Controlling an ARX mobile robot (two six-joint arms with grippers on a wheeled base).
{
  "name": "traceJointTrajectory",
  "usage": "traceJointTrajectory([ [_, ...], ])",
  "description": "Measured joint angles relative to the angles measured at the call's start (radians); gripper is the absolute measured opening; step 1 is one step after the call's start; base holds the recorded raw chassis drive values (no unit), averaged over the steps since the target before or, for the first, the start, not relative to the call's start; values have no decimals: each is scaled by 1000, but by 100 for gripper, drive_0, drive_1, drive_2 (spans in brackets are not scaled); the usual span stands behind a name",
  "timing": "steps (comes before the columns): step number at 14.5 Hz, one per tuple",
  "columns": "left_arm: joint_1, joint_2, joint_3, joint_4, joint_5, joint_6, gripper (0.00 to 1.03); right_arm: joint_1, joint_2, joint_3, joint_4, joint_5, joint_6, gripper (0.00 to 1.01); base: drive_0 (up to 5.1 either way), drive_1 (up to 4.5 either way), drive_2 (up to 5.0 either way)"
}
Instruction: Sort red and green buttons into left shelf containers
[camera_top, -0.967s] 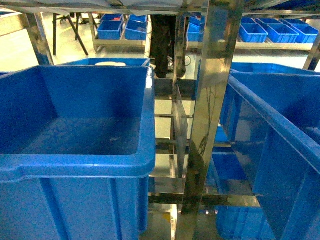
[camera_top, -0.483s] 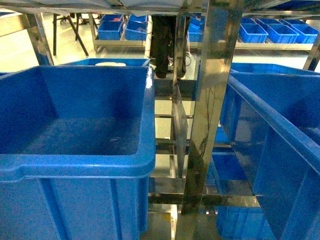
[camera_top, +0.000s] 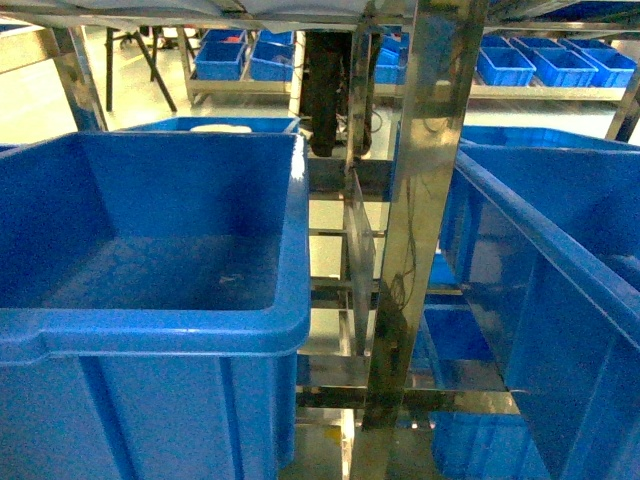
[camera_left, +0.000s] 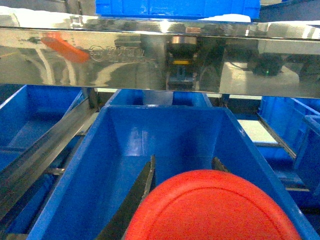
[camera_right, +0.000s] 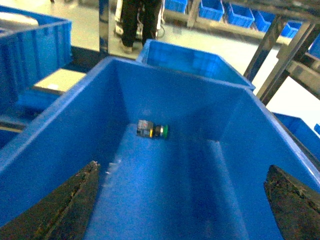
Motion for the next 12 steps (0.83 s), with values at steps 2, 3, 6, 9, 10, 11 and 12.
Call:
traceJointTrajectory([
  [2, 2, 0, 0, 0, -3, 0, 26, -10, -249, -127, -14, 51, 63, 98, 0, 0, 0],
  [3, 2, 0, 0, 0, -2, 0, 26, -19, -336, -169, -41, 75, 82, 98, 0, 0, 0],
  [6, 2, 0, 0, 0, -2, 0, 26, -5, -682, -277, -298, 99, 109, 98, 0, 0, 0],
  [9, 1, 0, 0, -1, -2, 0, 26, 12, -773, -292, -346, 134, 110, 98, 0, 0, 0],
  [10, 1, 5, 0, -13, 16, 0, 26, 12, -772, -292, -346, 134, 110, 98, 0, 0, 0],
  [11, 3, 19, 4, -38, 13, 0, 26, 12, -773, -292, -344, 134, 110, 98, 0, 0, 0],
  [12, 15, 50, 13, -67, 24, 0, 26, 12, -773, -292, -345, 134, 110, 98, 0, 0, 0],
])
